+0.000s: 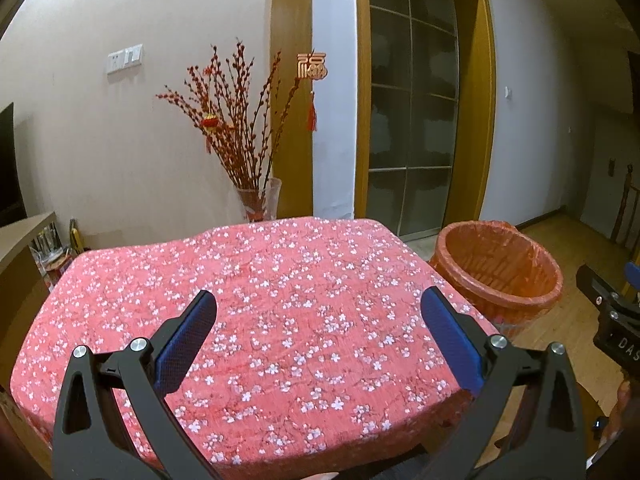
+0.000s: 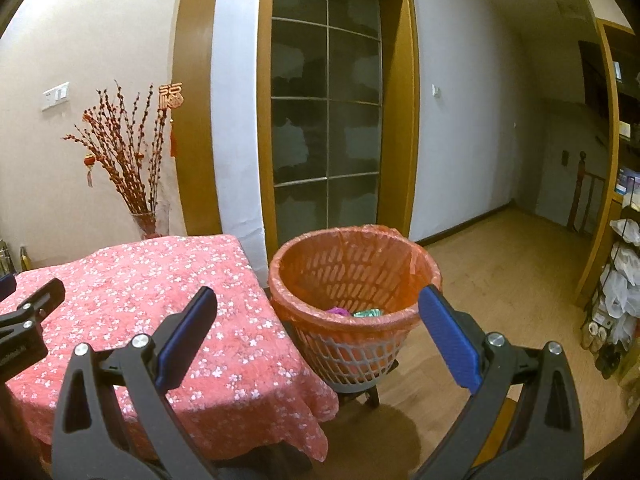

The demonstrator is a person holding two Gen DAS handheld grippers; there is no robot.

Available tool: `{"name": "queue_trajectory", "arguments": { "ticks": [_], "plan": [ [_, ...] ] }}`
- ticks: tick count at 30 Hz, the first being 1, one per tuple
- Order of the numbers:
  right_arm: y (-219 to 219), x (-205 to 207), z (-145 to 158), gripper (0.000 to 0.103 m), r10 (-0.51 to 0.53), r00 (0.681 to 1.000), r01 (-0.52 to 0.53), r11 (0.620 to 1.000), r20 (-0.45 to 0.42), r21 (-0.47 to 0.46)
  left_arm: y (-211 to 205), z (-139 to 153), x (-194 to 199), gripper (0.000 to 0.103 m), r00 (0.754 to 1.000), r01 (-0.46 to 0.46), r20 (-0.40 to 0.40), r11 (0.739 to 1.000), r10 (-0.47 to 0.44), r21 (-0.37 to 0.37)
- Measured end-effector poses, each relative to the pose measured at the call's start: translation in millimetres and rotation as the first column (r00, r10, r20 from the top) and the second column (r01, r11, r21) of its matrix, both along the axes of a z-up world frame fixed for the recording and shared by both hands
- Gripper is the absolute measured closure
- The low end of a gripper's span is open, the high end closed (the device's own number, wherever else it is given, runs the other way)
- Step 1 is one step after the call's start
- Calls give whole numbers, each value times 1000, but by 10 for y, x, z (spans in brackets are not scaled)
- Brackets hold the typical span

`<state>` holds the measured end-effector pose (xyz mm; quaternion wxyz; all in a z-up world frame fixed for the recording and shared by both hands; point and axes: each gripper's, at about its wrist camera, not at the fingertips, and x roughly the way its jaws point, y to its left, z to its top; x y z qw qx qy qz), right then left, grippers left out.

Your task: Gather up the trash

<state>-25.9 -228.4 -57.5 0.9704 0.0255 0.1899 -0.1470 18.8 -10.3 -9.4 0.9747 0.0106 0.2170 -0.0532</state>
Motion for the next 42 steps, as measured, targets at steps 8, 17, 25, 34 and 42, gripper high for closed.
{"name": "queue_trajectory", "arguments": {
  "ticks": [8, 17, 25, 34, 42],
  "plan": [
    [-24, 45, -123, 5, -26, 998, 26, 1000, -52, 8, 50, -88, 50, 2, 998, -28, -51, 1000, 27, -9],
    [-46, 60, -198, 5, -27, 997, 29, 999, -75, 18, 46, -130, 45, 2, 997, -33, -64, 999, 33, -7],
    [-29, 51, -216, 5, -27, 996, 29, 999, -81, 24, 41, -143, 32, 2, 997, -34, -65, 999, 33, -7],
    [-30, 34, -234, 5, -21, 996, 24, 999, -84, 28, 67, -128, 12, 2, 997, -47, -56, 999, 46, -9],
    [-26, 28, -239, 5, -18, 996, 21, 999, -84, 29, 87, -99, 1, 2, 997, -60, -44, 998, 59, -9]
  ]
}}
